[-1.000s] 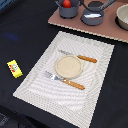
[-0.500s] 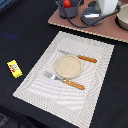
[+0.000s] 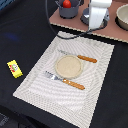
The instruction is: Interact with the objects in diverse but meaningful ways.
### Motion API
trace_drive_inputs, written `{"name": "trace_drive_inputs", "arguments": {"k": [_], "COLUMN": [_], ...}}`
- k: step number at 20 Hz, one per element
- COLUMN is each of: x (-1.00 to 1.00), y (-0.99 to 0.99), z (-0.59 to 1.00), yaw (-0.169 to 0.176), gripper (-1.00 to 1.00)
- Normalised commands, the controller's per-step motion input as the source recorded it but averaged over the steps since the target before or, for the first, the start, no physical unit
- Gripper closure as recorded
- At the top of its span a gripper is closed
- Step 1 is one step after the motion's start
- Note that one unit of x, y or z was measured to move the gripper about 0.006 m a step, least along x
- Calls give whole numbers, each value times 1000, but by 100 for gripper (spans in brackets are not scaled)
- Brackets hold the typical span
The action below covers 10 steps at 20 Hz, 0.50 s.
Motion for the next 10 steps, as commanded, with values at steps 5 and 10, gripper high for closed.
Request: {"name": "trace_drive_inputs", "arguments": {"k": [5, 10], "x": [-621, -642], "y": [-598, -595], "z": [-334, -355], "yaw": [-85, -84], "gripper": [-100, -100]}}
